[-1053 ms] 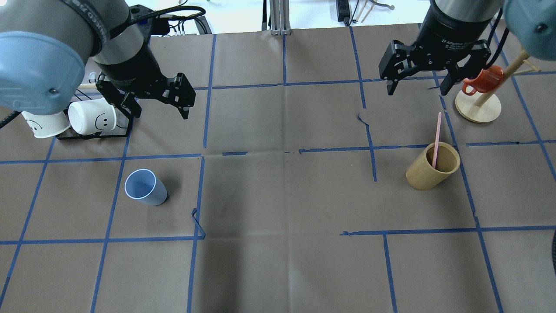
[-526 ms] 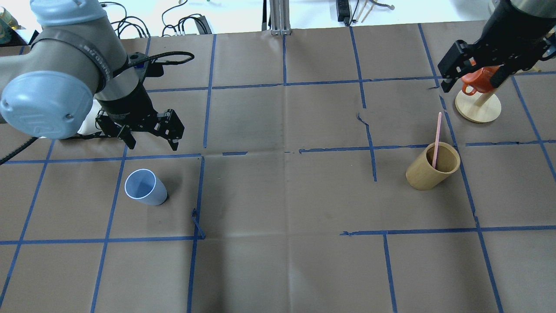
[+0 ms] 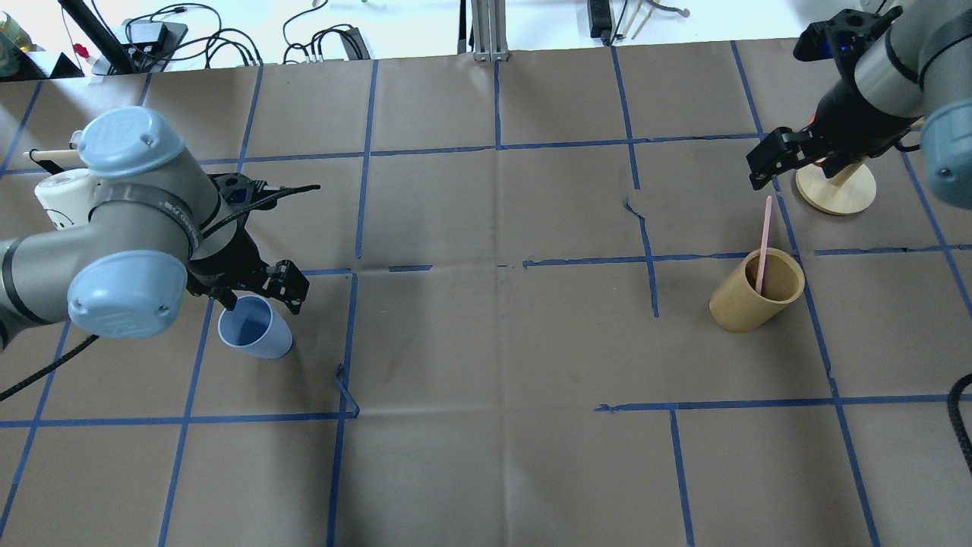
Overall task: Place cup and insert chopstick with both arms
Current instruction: 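Grasp the blue cup with left gripper while right grasps pink chopstick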
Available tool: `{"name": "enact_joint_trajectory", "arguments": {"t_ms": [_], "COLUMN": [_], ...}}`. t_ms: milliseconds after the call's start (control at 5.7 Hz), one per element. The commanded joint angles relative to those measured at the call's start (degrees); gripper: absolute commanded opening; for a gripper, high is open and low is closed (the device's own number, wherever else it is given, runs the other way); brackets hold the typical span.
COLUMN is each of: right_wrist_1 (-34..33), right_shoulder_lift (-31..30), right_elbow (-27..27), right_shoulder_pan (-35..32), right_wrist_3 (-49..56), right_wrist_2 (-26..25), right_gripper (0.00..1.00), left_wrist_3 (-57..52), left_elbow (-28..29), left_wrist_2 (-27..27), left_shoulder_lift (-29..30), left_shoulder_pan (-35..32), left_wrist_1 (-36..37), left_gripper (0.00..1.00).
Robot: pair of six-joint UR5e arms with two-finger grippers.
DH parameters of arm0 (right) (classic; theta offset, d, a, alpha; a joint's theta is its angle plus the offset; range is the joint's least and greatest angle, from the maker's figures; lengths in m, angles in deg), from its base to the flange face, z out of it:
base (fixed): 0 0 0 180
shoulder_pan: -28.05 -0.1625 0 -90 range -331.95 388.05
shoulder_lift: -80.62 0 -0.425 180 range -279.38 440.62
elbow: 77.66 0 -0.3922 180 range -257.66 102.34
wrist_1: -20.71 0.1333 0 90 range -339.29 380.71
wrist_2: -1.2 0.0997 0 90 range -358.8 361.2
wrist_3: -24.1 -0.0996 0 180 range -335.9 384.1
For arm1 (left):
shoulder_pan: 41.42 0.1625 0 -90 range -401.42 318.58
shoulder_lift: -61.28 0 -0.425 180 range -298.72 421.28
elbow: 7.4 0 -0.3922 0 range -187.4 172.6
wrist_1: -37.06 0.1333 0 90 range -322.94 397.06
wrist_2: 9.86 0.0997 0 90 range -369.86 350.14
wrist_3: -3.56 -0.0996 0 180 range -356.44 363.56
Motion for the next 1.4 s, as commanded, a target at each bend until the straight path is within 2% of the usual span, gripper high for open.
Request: {"name": "enact_joint_trajectory", "arguments": {"t_ms": [0,351,526,702,877,1053,1228], "right_wrist_1": [-16.68,-18.53,-17.58,-17.39,-17.3,-15.82,-14.33], "right_shoulder_lift": [-0.26,0.0,-0.17,-0.26,-0.26,-0.35,-0.53], "right_elbow": [-10.36,-11.64,-11.73,-11.73,-11.73,-11.38,-10.59], "right_shoulder_pan": [0.02,0.02,0.02,0.02,0.02,0.11,0.11], "right_wrist_3": [0.4,0.4,0.4,0.4,0.4,0.4,0.4], "right_wrist_2": [1.12,0.24,-0.03,-1.07,-1.08,-1.08,-1.26], "right_gripper": [1.0,1.0,0.87,0.62,0.36,0.17,0.09], "left_wrist_3": [-0.32,-0.41,-0.59,-0.5,0.46,5.6,14.18], "left_elbow": [-3.36,-3.09,-2.92,-2.74,-1.96,0.92,6.43], "left_wrist_2": [-0.23,-0.23,-0.14,-0.23,-0.31,-0.32,-1.19], "left_shoulder_lift": [1.09,1.36,1.36,1.36,1.8,1.8,2.5], "left_shoulder_pan": [0.44,0.35,0.35,0.35,-0.26,-1.74,-6.37], "left_wrist_1": [3.89,4.51,4.94,5.3,5.39,3.73,-1.85], "left_gripper": [0.74,0.26,0.04,0.0,0.0,0.0,0.0]}}
